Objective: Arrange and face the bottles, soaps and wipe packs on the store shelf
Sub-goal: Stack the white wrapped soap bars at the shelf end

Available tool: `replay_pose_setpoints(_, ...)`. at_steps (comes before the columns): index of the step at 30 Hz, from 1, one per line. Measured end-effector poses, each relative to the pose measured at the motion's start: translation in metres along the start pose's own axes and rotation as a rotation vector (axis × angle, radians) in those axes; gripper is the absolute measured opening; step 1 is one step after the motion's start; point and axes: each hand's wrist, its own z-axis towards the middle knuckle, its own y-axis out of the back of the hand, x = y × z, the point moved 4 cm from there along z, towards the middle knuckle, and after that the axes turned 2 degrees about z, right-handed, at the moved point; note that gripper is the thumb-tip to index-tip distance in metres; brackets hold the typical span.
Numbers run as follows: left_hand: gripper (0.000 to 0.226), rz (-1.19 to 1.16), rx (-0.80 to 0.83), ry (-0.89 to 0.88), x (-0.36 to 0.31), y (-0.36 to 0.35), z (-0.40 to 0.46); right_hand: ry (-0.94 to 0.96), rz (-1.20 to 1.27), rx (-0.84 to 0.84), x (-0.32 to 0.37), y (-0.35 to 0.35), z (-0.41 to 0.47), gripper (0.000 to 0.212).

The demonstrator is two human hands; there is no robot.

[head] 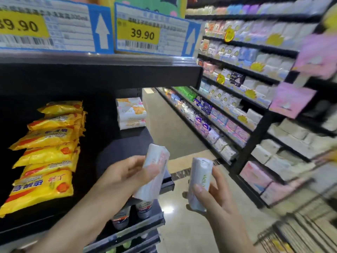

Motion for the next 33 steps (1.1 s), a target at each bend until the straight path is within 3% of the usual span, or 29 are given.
replay_pose_setpoints(5,0.030,0.012,0.225,0.031,0.021,-0.038,-0.003,-0.072,-0.043,-0.221,-0.027,0.031,-0.070,0.061)
replay_pose_setpoints(9,0.057,0.089,0.435,0.061,0.049,-0.083,-0.005,-0.110,-0.078,-0.439,-0.047,0.064,-0.131,0.065)
replay_pose_setpoints(13,0.017,0.076,0.547,0.135,0.069,-0.142,-0.014,-0.167,-0.058,-0.605,-0.059,0.100,-0.182,0.075)
replay_pose_setpoints(15,0.020,0.105,0.641,0.148,0.075,-0.173,-0.017,-0.187,-0.032,-0.675,-0.061,0.119,-0.202,0.082)
replay_pose_setpoints(17,0.033,0.125,0.714,0.172,0.076,-0.204,-0.021,-0.197,-0.019,-0.734,-0.061,0.140,-0.217,0.074)
replay_pose_setpoints(23,0.034,0.178,0.799,0.213,0.078,-0.315,-0.011,-0.222,0.033,-0.861,-0.068,0.231,-0.237,0.056)
replay_pose_setpoints(30,0.032,0.287,0.835,0.202,0.072,-0.463,0.016,-0.277,0.127,-0.959,-0.078,0.368,-0.234,0.064)
replay_pose_setpoints(33,0.049,0.318,0.826,0.211,0.070,-0.510,0.029,-0.307,0.135,-0.939,-0.077,0.417,-0.224,0.063)
